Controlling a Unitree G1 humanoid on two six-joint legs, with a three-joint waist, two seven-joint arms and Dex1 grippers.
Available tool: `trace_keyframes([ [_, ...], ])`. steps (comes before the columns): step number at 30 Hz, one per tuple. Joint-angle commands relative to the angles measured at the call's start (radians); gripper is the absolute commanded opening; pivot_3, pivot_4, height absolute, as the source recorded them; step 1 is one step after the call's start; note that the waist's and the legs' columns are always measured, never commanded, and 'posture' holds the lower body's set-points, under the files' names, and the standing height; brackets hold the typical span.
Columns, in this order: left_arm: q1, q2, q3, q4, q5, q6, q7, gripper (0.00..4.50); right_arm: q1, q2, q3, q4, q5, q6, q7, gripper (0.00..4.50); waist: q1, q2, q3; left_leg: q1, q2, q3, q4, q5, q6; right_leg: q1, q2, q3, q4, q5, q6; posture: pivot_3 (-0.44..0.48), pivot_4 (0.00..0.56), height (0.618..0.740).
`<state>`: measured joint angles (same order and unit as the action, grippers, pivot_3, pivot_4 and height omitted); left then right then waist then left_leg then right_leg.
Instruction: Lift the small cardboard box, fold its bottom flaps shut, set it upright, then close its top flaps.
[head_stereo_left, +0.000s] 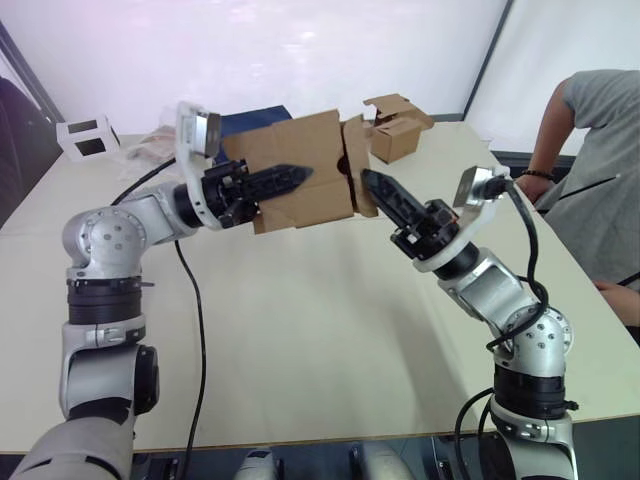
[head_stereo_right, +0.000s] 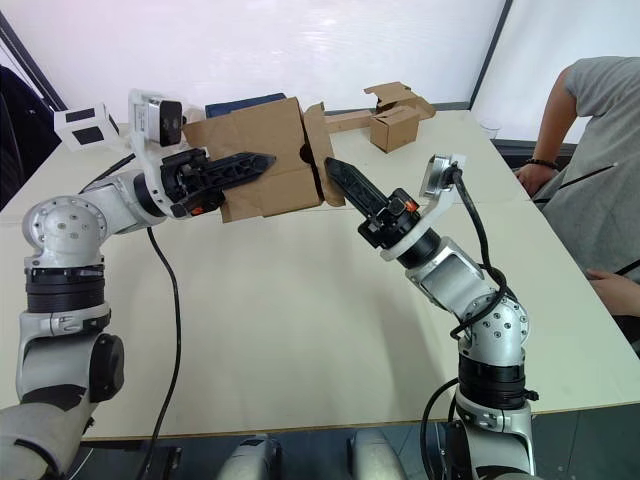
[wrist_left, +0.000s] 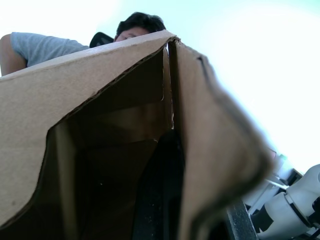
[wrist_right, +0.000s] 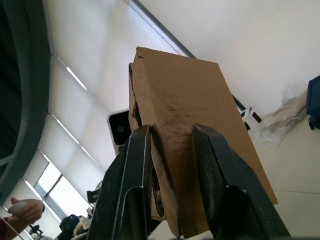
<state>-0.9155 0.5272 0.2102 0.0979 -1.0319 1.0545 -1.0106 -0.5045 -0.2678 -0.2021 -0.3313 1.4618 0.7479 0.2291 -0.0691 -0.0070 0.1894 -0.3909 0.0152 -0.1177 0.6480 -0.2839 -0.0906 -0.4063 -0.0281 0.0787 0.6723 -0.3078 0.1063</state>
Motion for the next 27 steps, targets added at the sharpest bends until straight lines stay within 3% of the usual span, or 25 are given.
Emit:
trace_keyframes([
  [1, -0.004, 0.008, 0.012, -0.026, -0.008, -0.007, 0.001, 0.00, -0.019, -0.013, 0.005, -0.054, -0.022, -0.017, 0.000, 1.27, 0.000, 0.000, 0.000, 0.000, 0.000, 0.000, 0.000, 0.000, 0.000, 0.000, 0.000, 0.000, 0.000, 0.000, 0.000, 0.000, 0.150, 0.740],
  [27, 0.003, -0.003, -0.007, -0.040, -0.006, -0.006, -0.001, 0.00, -0.035, 0.001, 0.044, -0.077, -0.096, -0.045, -0.029, 1.27, 0.000, 0.000, 0.000, 0.000, 0.000, 0.000, 0.000, 0.000, 0.000, 0.000, 0.000, 0.000, 0.000, 0.000, 0.000, 0.000, 0.150, 0.740],
])
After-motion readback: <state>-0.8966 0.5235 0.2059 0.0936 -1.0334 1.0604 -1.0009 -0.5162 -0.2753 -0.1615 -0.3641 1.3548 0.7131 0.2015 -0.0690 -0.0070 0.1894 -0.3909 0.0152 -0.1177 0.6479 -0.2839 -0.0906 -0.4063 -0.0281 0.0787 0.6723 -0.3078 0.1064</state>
